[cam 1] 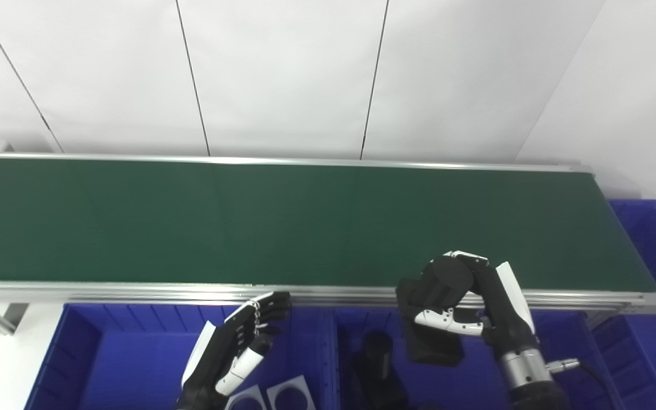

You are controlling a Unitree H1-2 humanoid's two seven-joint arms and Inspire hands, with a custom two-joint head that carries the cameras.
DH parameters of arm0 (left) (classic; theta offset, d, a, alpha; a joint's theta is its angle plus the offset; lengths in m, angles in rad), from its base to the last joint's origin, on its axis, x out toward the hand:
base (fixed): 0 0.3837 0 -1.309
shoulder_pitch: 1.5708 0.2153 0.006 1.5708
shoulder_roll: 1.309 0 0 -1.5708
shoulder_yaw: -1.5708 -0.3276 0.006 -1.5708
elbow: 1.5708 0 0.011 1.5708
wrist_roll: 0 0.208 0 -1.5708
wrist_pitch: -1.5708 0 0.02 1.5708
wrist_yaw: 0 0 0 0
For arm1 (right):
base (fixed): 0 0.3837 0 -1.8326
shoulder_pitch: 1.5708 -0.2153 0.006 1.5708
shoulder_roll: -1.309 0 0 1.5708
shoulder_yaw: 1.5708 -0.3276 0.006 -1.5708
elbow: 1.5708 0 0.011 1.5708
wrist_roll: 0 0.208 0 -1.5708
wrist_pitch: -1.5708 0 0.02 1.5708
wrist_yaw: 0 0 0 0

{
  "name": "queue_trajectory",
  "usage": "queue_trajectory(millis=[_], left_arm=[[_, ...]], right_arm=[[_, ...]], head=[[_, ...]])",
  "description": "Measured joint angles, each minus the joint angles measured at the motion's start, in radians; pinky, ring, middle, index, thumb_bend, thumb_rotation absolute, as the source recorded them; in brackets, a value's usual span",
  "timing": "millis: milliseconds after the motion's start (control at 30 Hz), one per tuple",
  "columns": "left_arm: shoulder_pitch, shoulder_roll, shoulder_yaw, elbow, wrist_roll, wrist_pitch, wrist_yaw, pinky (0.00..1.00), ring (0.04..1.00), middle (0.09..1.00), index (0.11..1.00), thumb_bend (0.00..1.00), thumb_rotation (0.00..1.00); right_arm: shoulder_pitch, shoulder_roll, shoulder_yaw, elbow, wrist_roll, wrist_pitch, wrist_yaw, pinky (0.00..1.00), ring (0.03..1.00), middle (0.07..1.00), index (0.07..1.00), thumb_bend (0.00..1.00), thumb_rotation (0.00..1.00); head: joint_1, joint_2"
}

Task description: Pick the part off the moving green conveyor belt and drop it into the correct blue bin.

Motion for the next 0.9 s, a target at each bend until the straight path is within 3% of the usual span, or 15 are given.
queue_trajectory(millis=[233, 467, 800, 833, 900], left_arm=[[0.004, 0.019, 0.000, -0.035, -0.019, 0.046, -0.010, 0.75, 0.805, 0.817, 0.815, 0.77, 0.93], [0.006, 0.026, 0.000, -0.042, -0.034, 0.077, -0.013, 0.76, 0.807, 0.818, 0.817, 0.78, 0.92], [0.003, 0.035, 0.005, -0.053, -0.044, 0.081, -0.028, 0.76, 0.806, 0.820, 0.817, 0.77, 0.90], [0.002, 0.039, 0.005, -0.053, -0.049, 0.081, -0.030, 0.76, 0.808, 0.821, 0.819, 0.77, 0.89], [0.000, 0.049, 0.006, -0.053, -0.056, 0.082, -0.035, 0.76, 0.809, 0.821, 0.818, 0.78, 0.89]], right_arm=[[0.009, -0.041, 0.017, -0.014, -0.097, 0.083, 0.053, 0.42, 0.458, 0.533, 0.454, 0.51, 0.00], [0.007, -0.080, 0.092, 0.011, -0.286, 0.118, 0.084, 0.28, 0.380, 0.476, 0.511, 0.51, 0.00], [-0.051, -0.115, 0.200, 0.132, -0.479, 0.182, 0.192, 0.40, 0.416, 0.522, 0.508, 0.51, 0.00], [-0.058, -0.115, 0.212, 0.139, -0.497, 0.184, 0.202, 0.36, 0.384, 0.490, 0.532, 0.51, 0.00], [-0.071, -0.113, 0.231, 0.157, -0.524, 0.191, 0.233, 0.37, 0.435, 0.477, 0.511, 0.52, 0.00]], head=[[-0.014, 0.012], [-0.020, 0.015], [-0.060, 0.028], [-0.070, 0.032], [-0.072, 0.034]])
